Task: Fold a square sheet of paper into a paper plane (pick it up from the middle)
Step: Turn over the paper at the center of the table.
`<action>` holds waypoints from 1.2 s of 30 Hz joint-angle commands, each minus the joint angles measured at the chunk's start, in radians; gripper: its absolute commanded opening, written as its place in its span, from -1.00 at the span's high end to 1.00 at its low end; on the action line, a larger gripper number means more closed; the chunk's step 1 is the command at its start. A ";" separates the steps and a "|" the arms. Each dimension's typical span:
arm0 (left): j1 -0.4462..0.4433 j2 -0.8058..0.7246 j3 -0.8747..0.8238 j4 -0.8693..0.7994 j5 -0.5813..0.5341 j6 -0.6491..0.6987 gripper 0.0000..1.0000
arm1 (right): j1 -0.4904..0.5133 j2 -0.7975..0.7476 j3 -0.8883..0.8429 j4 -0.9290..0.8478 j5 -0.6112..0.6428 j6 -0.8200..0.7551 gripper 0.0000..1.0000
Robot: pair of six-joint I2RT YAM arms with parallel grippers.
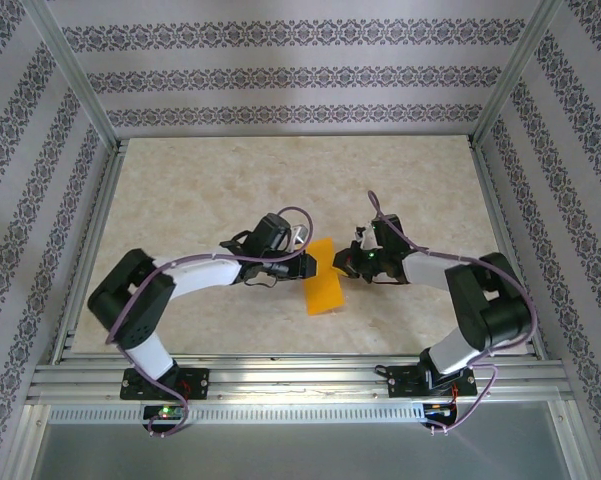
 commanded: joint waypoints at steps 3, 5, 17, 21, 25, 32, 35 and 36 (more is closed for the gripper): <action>0.037 -0.174 -0.054 -0.162 -0.131 0.141 0.51 | -0.009 -0.199 0.120 -0.396 0.233 -0.230 1.00; 0.047 -0.231 -0.063 -0.229 -0.215 0.193 0.44 | 0.008 -0.225 0.217 -0.599 0.375 -0.308 1.00; 0.132 -0.375 0.042 -0.467 -0.463 0.320 -0.83 | 0.089 -0.250 0.559 -1.027 0.831 -0.491 1.00; 0.211 -0.396 0.052 -0.518 -0.448 0.264 -0.99 | 0.161 -0.176 0.652 -1.137 1.030 -0.444 1.00; 0.270 -0.498 -0.051 -0.452 -0.452 0.188 -0.99 | 0.246 -0.073 0.721 -1.204 1.206 -0.384 1.00; 0.393 -0.668 -0.147 -0.496 -0.462 0.137 -0.99 | 0.366 0.106 0.734 -1.158 1.272 -0.276 1.00; 0.407 -0.701 -0.148 -0.524 -0.506 0.157 -0.96 | 0.432 0.207 0.755 -1.149 1.300 -0.229 1.00; 0.408 -0.708 -0.146 -0.540 -0.529 0.157 -0.95 | 0.455 0.246 0.758 -1.135 1.304 -0.215 1.00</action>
